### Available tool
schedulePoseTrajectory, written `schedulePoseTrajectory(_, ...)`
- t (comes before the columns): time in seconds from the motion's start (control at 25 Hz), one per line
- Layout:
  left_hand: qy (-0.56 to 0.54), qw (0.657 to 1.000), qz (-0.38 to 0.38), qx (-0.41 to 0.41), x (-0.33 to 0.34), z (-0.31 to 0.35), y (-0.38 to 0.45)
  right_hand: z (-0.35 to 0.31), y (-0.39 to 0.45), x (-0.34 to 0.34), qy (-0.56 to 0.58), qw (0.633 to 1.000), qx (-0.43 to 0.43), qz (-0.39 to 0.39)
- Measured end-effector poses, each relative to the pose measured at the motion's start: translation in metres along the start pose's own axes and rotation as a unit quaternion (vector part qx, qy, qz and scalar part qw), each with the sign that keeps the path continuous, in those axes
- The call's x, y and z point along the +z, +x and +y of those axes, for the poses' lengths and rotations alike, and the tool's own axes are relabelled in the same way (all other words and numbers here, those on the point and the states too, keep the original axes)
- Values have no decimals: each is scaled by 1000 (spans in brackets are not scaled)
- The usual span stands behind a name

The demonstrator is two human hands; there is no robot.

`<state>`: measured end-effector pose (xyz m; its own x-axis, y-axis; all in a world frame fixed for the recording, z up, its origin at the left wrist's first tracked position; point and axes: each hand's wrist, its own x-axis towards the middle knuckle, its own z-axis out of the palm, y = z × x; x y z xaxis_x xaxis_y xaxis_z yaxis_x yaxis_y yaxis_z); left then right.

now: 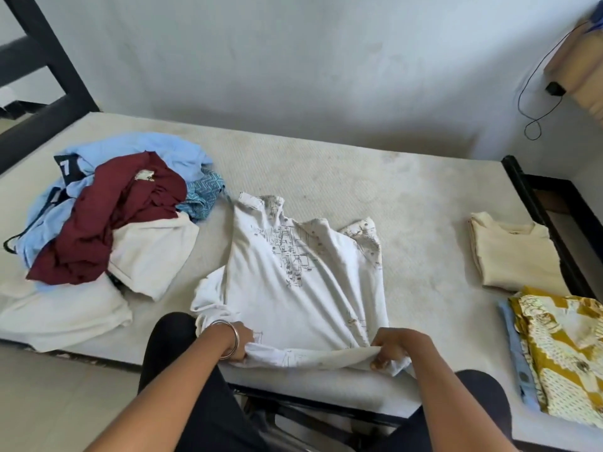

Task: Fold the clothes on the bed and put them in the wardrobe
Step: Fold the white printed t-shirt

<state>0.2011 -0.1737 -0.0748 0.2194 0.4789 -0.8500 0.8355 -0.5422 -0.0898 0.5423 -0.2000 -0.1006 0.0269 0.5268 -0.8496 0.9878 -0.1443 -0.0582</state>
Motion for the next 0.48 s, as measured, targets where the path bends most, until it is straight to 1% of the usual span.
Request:
schedulePoseTrajectory(0.04,-33,999,-5,-9,0,-5,1,-2,-1,-3,9,1000,5,-4)
schedulePoseTrajectory(0.12,-70,997,-8,-4,-2,-13,0,-11,-6,-15,15,998,11,-56)
schedulePoseTrajectory(0.2,-123,992,-30,8,-7,-15,-2,-22,-8,-31,-41,991,9,-127)
schedulePoseTrajectory(0.28,-202,977,-66,-4,-15,-16,-1,-33,-10,-48,-83,977,21,-196)
schedulePoseTrajectory(0.32,-220,972,-85,-8,-23,-19,-2,-36,-10,-57,-93,972,34,-213)
schedulePoseTrajectory(0.36,-205,974,-100,-9,-31,-27,-3,-36,-13,-68,-98,971,47,-211)
schedulePoseTrajectory(0.4,-183,978,-101,-11,-43,-35,-6,-35,-17,-80,-96,977,56,-183)
schedulePoseTrajectory(0.44,-143,987,-71,-22,-59,-46,-9,-32,-23,-95,-70,988,60,-125)
schedulePoseTrajectory(0.48,-113,992,-7,-53,-82,-56,-12,-31,-29,-113,-22,997,62,-33)
